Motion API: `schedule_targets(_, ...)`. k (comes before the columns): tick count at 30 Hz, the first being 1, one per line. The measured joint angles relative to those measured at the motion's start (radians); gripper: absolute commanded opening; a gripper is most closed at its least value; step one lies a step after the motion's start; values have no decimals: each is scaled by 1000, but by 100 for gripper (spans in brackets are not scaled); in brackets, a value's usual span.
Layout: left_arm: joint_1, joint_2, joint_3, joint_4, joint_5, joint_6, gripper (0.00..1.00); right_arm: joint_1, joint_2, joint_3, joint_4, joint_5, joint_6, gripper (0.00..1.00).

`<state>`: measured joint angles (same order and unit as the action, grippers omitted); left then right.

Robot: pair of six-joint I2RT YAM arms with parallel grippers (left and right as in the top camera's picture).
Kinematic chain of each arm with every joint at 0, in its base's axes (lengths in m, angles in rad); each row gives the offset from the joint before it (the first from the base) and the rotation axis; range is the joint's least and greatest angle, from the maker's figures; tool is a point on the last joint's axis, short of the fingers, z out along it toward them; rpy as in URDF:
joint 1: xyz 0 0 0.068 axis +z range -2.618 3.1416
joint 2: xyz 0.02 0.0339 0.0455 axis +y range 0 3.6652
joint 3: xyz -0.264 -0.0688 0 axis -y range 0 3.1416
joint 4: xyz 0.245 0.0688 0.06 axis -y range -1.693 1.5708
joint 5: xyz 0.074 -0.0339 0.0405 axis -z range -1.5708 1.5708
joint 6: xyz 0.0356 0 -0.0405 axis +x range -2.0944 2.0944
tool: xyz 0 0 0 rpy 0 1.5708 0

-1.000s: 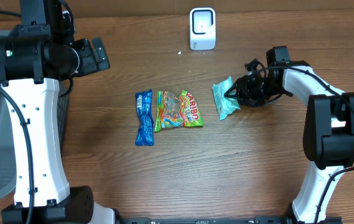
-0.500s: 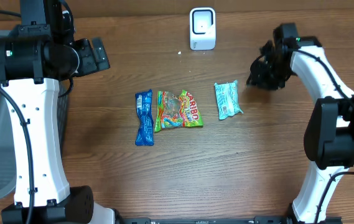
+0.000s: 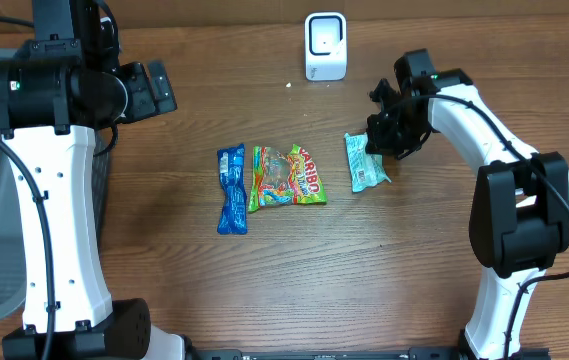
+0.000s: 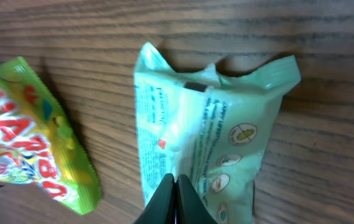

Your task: Scan the item barcode

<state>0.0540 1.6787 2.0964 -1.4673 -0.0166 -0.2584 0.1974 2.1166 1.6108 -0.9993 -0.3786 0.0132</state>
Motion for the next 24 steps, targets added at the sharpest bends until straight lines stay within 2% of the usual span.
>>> schedule_targets(12,0,0,0,1,0,0,100,0,-36,-140,170,2,29,4)
schedule_targets(14,0,0,0,1,0,0,100,0,-38,-143,172,4,37,12)
schedule_targets(15,0,0,0,0,0,0,100,0,-38,-142,166,2,38,22)
schedule_targets(16,0,0,0,0,0,0,100,0,-38,-135,149,1,43,27)
schedule_targets(19,0,0,0,1,0,0,100,-2,-37,-70,13,-1,43,44)
schedule_targets(22,0,0,0,0,0,0,100,-11,-35,19,-50,-10,37,53)
schedule_targets(24,0,0,0,1,-1,0,100,-20,-35,106,-87,-18,39,56)
